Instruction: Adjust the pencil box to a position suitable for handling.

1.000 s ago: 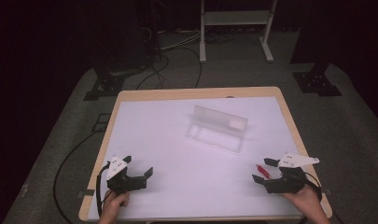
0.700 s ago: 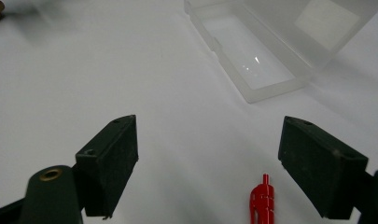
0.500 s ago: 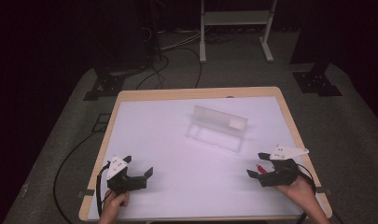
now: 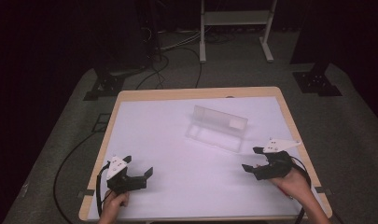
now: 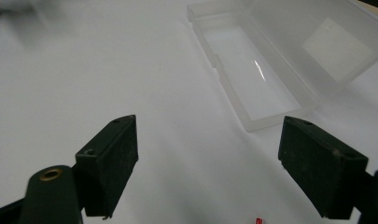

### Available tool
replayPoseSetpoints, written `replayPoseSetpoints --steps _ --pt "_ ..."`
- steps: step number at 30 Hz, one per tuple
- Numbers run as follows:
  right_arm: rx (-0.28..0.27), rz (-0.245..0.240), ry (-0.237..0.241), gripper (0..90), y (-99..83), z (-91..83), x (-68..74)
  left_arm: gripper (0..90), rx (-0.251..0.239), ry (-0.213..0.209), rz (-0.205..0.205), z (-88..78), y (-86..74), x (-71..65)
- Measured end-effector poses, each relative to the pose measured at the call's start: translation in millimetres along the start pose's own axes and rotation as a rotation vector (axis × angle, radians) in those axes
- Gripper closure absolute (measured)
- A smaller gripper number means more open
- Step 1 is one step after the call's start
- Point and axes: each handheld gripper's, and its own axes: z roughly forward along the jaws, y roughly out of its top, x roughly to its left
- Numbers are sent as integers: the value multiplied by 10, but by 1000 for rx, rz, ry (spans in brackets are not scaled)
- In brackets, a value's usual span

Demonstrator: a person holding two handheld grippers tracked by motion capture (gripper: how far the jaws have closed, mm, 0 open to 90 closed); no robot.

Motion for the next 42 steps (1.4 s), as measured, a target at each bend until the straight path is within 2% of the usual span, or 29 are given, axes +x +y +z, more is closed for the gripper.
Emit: replayPoseSetpoints --steps 19,42 --pt "30 -47 21 192 259 155 -46 0 1 0 2 -2 0 -2" --pt "71 -86 39 192 458 341 -104 0 -1 0 1 -3 0 -2"
